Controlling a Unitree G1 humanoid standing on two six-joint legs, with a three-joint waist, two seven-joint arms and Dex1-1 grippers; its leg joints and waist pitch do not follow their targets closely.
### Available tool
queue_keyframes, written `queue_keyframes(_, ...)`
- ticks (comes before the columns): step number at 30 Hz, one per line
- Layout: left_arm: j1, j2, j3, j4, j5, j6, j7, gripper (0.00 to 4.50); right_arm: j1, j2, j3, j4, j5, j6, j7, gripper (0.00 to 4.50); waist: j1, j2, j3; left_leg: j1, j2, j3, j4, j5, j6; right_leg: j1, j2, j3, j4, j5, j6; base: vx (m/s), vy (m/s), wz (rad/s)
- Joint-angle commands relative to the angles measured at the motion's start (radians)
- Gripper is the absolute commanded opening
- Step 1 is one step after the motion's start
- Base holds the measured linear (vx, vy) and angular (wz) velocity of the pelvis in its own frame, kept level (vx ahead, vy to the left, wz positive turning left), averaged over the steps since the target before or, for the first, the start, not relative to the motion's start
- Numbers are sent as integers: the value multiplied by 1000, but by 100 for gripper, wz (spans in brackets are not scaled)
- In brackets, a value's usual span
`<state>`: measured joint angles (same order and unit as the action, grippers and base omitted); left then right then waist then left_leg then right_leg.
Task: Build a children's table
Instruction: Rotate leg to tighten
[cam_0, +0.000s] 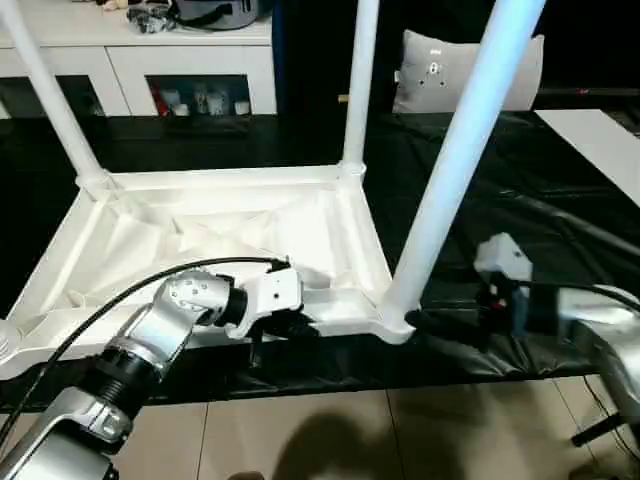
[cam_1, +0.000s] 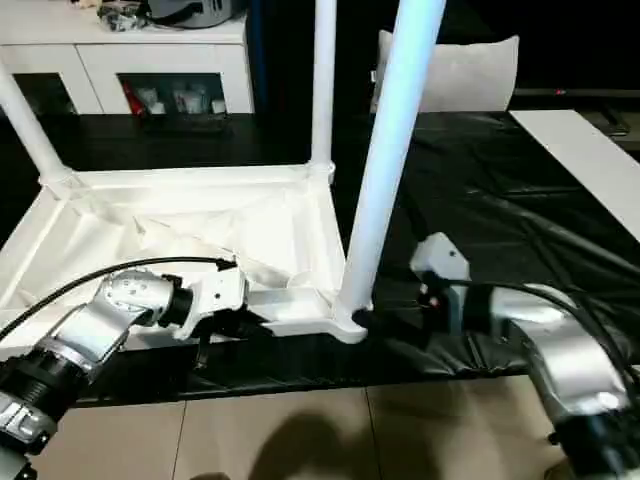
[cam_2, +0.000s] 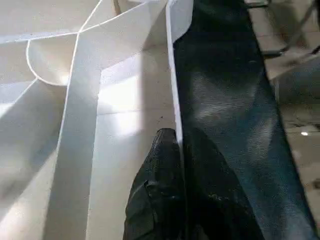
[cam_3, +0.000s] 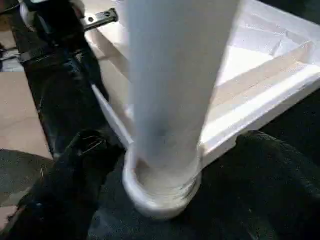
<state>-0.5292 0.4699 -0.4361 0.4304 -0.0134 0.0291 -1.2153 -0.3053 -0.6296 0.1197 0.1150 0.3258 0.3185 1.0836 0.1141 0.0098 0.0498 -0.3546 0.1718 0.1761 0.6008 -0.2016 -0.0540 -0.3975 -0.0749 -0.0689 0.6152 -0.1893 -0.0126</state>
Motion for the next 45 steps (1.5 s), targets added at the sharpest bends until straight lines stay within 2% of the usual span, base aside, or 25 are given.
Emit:
queue_keyframes(1,-20,-22,-20,2,-30,-23,-43,0,-221,70,28,301,-59,-67,42,403,-13,-12,-62,1,47,-20,-67,-184,33,36,-83,46,-72,-280,-231,0,0,0)
queue_keyframes(2,-20,-22,-20,3,-30,-25,-44,0,-229,73,29,312,-61,-69,44,396,-25,-16,-58,-18,42,-19,-71,-190,34,52,-78,42,-81,-306,-222,0,0,0)
queue_keyframes(3,-27,-26,-23,28,-29,-44,-51,0,-324,107,42,450,-78,-91,76,385,-9,-9,-69,2,53,-17,-60,-167,28,39,-85,47,-76,-287,-220,0,0,0)
queue_keyframes(4,-31,-29,-22,42,-26,-48,-53,0,-324,105,47,452,-71,-88,95,374,-15,-10,-64,-9,51,-14,-60,-139,41,46,-78,48,-71,-218,-240,0,0,0)
queue_keyframes(5,-31,-29,-22,42,-26,-48,-53,0,-324,105,47,452,-71,-88,95,363,-13,-14,-63,-14,53,-16,-62,-127,48,50,-76,47,-70,-197,-238,0,0,0)
queue_keyframes(6,-34,-31,-18,57,-18,-52,-54,0,-293,89,61,437,-54,-83,152,356,-8,-16,-66,-9,55,-14,-60,-111,59,50,-75,47,-66,-165,-234,0,0,0)
queue_keyframes(9,-30,-34,-2,56,-17,-36,-56,0,-261,77,73,435,-49,-94,212,333,3,-14,-73,-9,59,-14,-56,-53,96,52,-75,45,-51,-44,-265,0,0,0)
queue_keyframes(11,-30,-34,1,56,-21,-33,-59,0,-272,82,76,472,-57,-116,229,319,5,-16,-71,-9,58,-12,-57,-73,101,51,-77,44,-54,-61,-270,0,0,0)
queue_keyframes(12,-33,-37,7,62,-24,-33,-51,0,-296,92,75,542,-72,-159,255,309,3,-18,-68,-8,58,-11,-58,-114,88,49,-81,43,-62,-135,-267,0,0,0)
queue_keyframes(13,-33,-37,7,62,-24,-33,-51,0,-296,92,75,542,-72,-159,255,309,2,-17,-67,-8,58,-11,-58,-125,83,49,-82,43,-65,-160,-267,0,0,0)
queue_keyframes(16,-42,-50,29,84,-23,-41,-9,0,-304,99,65,580,-71,-181,282,279,3,-19,-64,-7,58,-12,-61,-141,68,50,-82,44,-73,-230,-239,0,0,0)
queue_keyframes(19,-52,-60,54,113,-27,-49,19,0,-291,96,56,568,-58,-173,296,263,5,-17,-64,-7,58,-13,-62,-128,72,48,-79,44,-73,-236,-225,0,0,0)
queue_keyframes(26,-46,-62,75,122,-36,-27,14,0,-267,117,37,564,-22,-156,330,238,8,-15,-66,-8,58,-14,-61,-130,74,47,-79,44,-74,-242,-222,0,0,0)
queue_keyframes(27,-46,-65,77,124,-30,-17,25,0,-254,126,30,550,-9,-147,331,237,9,-8,-66,-7,58,-14,-61,-128,75,46,-79,44,-73,-235,-225,0,0,0)
queue_keyframes(29,-47,-72,82,126,-29,2,38,0,-241,135,26,531,-1,-141,320,237,10,-14,-67,-8,58,-14,-61,-123,80,47,-78,44,-72,-216,-227,0,0,0)
queue_keyframes(31,-64,-112,112,135,-41,68,103,0,-225,192,12,506,-29,-127,148,236,10,-7,-67,-7,56,-15,-63,-120,75,47,-78,42,-74,-232,-223,0,0,0)
queue_keyframes(32,-64,-112,112,135,-41,68,103,0,-225,192,12,506,-29,-127,148,236,8,-8,-66,-7,56,-13,-64,-124,71,45,-77,42,-75,-241,-220,0,0,0)
queue_keyframes(33,-80,-148,133,138,-48,113,160,0,-235,253,-8,504,-49,-100,-13,236,2,-10,-64,-11,52,-17,-66,-136,60,50,-80,39,-79,-284,-206,0,0,0)
queue_keyframes(34,-85,-158,137,140,-48,125,177,0,-237,270,-13,500,-54,-89,-55,235,-2,-4,-63,-10,53,-17,-68,-139,51,47,-79,41,-80,-303,-199,0,0,0)
queue_keyframes(35,-92,-171,142,144,-46,139,200,0,-239,294,-20,494,-61,-73,-110,235,-10,-4,-62,-8,51,-18,-70,-154,34,45,-79,41,-87,-341,-186,0,0,0)
queue_keyframes(36,-106,-198,148,153,-38,161,247,0,-243,345,-34,476,-72,-29,-214,234,-20,-5,-65,-8,48,-20,-71,-153,24,47,-78,41,-87,-345,-179,0,0,0)
queue_keyframes(37,-106,-198,148,153,-38,161,247,0,-243,345,-34,476,-72,-29,-214,234,-22,-5,-65,-8,48,-19,-70,-152,26,45,-77,42,-88,-342,-177,0,0,0)
queue_keyframes(40,-129,-246,162,171,-16,192,342,0,-244,434,-63,443,-100,35,-403,234,-23,-1,-66,-7,47,-17,-70,-143,33,43,-77,44,-90,-331,-171,0,0,0)
queue_keyframes(43,-148,-296,189,174,2,238,440,0,-241,515,-112,414,-102,96,-603,234,-24,4,-68,-5,48,-17,-73,-132,22,43,-76,45,-89,-302,-169,0,0,0)
queue_keyframes(45,-134,-309,174,150,20,235,449,0,-200,541,-110,361,-106,45,-626,304,-22,9,-71,-3,49,-17,-72,-124,29,42,-76,46,-86,-248,-180,0,0,0)
